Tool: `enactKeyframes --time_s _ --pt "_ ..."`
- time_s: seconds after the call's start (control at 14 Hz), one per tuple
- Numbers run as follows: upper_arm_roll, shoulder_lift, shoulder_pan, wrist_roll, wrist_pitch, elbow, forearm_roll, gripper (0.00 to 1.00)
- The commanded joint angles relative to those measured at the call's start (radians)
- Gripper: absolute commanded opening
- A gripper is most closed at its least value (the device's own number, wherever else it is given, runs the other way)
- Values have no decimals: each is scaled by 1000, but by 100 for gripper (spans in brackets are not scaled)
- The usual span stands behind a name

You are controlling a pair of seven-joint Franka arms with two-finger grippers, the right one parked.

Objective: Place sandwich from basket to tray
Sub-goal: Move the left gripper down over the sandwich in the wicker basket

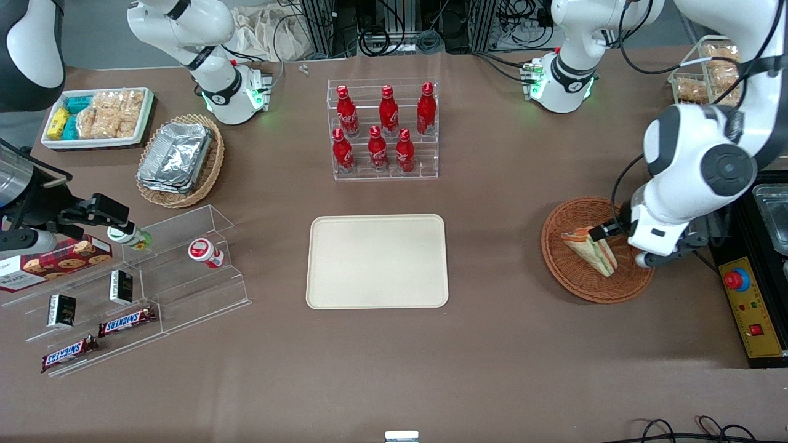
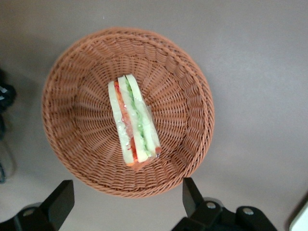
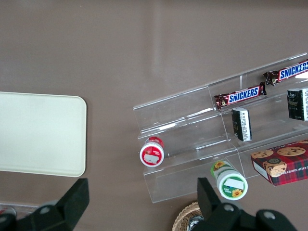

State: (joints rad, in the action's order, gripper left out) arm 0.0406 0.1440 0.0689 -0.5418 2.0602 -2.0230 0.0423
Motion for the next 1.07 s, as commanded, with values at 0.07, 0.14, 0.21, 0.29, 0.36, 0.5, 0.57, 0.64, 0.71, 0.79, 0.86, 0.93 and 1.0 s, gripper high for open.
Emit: enactKeyframes --time_s 0.07,0.14,0.21,0.29,0.36,0.5,0.57,0.64,0.71,0.79,0.86,0.93,1.0 --pt "-4 28 6 -124 130 -80 4 100" --pt "-5 40 5 -124 136 -80 5 100" --pt "-7 49 2 -133 161 -83 7 100" --pt "-11 63 0 -150 194 -95 7 100" --pt "-13 77 -8 -153 236 -103 7 100" --pt "-13 117 -27 -158 302 -125 7 100" --pt "-13 124 -28 -170 326 -141 7 100" --pt "-13 129 -29 -190 343 -148 8 100" --pt "-13 140 -35 -196 348 -149 8 100" --pt "-13 144 -35 -201 350 -149 8 99" --pt "-13 152 -35 -201 353 -155 8 99" --pt "-13 155 -35 -201 360 -160 8 94" --pt "-13 161 -35 -207 371 -163 8 80"
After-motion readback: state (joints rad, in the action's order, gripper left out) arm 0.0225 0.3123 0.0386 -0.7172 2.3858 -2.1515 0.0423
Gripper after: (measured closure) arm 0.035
